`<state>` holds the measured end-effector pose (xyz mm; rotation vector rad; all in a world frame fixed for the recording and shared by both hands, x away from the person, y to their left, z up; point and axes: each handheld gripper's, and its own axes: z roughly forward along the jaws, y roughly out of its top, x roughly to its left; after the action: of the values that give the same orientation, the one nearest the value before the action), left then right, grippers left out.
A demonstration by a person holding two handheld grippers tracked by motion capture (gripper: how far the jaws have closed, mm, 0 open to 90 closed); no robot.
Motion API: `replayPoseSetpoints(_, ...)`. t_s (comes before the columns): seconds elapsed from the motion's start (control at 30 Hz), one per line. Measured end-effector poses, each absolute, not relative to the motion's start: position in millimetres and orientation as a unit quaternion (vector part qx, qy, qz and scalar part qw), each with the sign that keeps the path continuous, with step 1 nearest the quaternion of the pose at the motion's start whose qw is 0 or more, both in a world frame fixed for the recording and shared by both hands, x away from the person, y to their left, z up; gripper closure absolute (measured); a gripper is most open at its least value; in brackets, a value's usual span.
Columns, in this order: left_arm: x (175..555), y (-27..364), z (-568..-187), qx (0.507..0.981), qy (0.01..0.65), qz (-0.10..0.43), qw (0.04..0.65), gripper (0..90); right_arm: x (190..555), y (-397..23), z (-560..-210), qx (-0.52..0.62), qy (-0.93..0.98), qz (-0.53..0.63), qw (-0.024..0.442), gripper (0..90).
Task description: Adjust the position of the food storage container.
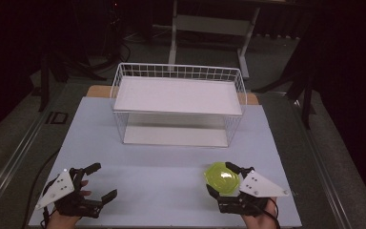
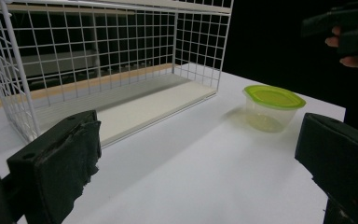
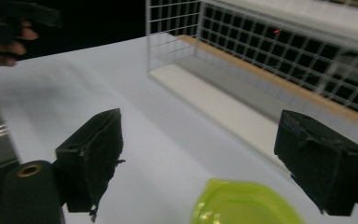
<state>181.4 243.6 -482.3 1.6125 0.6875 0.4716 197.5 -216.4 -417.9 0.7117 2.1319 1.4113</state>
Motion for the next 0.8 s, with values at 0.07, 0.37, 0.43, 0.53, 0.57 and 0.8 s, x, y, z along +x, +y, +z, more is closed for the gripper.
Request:
replayPoseSetpoints(0.07, 182, 244, -482, 0.700, 0.298, 0.204, 0.616, 1.1, 199, -218, -416, 0.260, 0.778, 0.519, 0.241, 14.4)
replayPoseSetpoints(0.37, 182, 242, -483, 0.700, 0.294, 0.199, 0.620, 1.1, 213, -241, -406, 0.283, 0.768, 0.520, 0.244, 13.6)
replayPoseSetpoints(0.43, 182, 241, -483, 0.700, 0.293, 0.196, 0.621, 1.1, 217, -245, -406, 0.288, 0.769, 0.522, 0.229, 14.3)
replayPoseSetpoints(0.53, 182, 241, -483, 0.702, 0.291, 0.194, 0.621, 1.0, 222, -252, -409, 0.296, 0.768, 0.522, 0.223, 14.3)
replayPoseSetpoints(0.57, 181, 241, -483, 0.701, 0.290, 0.194, 0.622, 1.1, 224, -254, -411, 0.298, 0.769, 0.518, 0.226, 14.3)
replayPoseSetpoints(0.8, 182, 242, -483, 0.698, 0.293, 0.191, 0.624, 1.1, 235, -270, -424, 0.340, 0.760, 0.505, 0.229, 15.7)
